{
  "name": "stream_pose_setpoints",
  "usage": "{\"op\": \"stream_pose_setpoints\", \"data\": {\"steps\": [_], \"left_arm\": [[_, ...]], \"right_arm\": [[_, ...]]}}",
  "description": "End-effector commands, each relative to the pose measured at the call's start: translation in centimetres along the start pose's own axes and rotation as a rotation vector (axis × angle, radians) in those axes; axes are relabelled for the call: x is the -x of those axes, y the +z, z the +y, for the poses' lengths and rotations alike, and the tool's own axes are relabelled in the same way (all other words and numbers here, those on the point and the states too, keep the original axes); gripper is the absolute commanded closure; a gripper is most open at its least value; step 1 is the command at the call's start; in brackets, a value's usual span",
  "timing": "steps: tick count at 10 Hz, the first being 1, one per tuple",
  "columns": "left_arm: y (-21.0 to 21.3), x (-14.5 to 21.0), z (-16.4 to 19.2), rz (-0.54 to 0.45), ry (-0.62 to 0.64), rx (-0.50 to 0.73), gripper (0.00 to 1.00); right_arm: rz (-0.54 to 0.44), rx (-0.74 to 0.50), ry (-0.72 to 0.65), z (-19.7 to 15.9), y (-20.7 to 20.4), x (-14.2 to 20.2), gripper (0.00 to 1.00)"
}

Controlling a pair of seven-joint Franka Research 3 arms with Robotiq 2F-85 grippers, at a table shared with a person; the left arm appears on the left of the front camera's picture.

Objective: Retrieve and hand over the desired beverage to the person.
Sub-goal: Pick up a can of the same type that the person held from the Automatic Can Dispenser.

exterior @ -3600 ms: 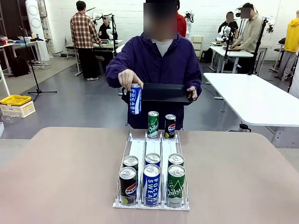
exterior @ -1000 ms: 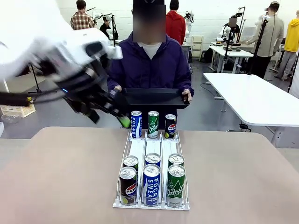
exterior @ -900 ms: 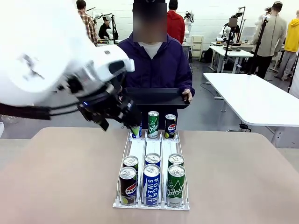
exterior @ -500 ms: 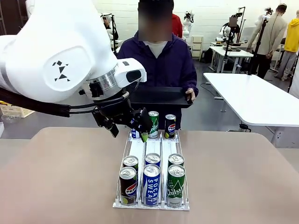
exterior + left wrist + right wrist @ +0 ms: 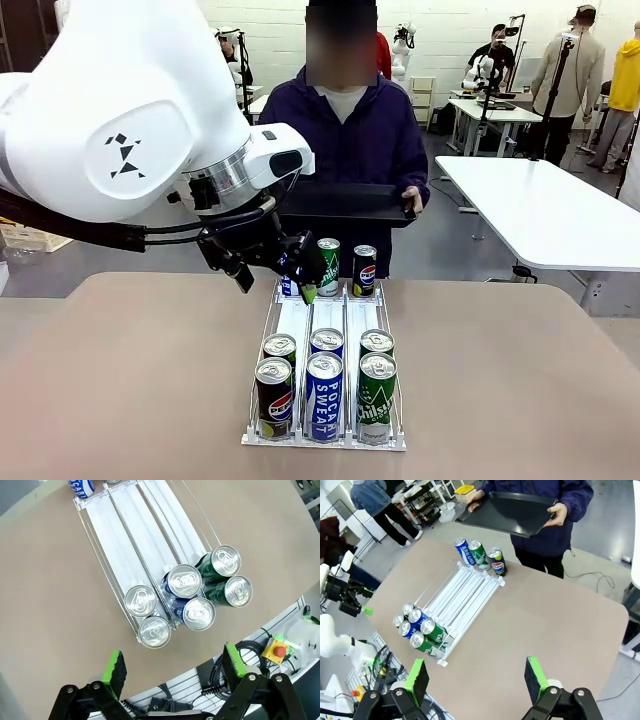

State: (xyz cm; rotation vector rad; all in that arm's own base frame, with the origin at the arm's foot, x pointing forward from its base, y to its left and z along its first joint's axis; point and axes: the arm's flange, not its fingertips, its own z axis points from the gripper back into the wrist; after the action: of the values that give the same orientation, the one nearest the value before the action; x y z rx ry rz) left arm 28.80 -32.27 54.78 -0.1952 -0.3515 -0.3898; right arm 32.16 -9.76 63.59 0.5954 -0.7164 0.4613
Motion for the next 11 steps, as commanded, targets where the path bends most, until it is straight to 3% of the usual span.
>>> {"op": "stream_pose_setpoints", "data": {"steps": [1, 3, 4, 5, 6, 8, 11], "left_arm": [[-0.2, 0.4, -0.1, -0.025, 0.022, -0.021, 0.0], [0.0, 0.0, 0.0, 0.0, 0.001, 0.0, 0.0], [-0.5, -0.2, -1.5, 0.025, 0.055, -0.037, 0.0], [-1.0, -0.1, -2.8, 0.066, 0.147, -0.083, 0.0], [-1.7, -0.2, -4.3, 0.177, 0.3, -0.126, 0.0], [-3.2, -0.6, -6.8, 0.24, 0.482, -0.193, 0.0], [-7.1, -1.1, -8.6, 0.24, 0.476, -0.195, 0.0]], "right_arm": [[-0.014, -0.026, 0.012, -0.2, -0.1, -0.2, 0.0], [-0.014, -0.026, 0.012, -0.2, -0.1, -0.2, 0.0], [-0.014, -0.026, 0.012, -0.2, -0.1, -0.2, 0.0], [-0.014, -0.026, 0.012, -0.2, -0.1, -0.2, 0.0], [-0.014, -0.026, 0.012, -0.2, -0.1, -0.2, 0.0], [-0.014, -0.026, 0.012, -0.2, -0.1, -0.2, 0.0], [-0.014, -0.026, 0.012, -0.2, -0.1, -0.2, 0.0]]}}
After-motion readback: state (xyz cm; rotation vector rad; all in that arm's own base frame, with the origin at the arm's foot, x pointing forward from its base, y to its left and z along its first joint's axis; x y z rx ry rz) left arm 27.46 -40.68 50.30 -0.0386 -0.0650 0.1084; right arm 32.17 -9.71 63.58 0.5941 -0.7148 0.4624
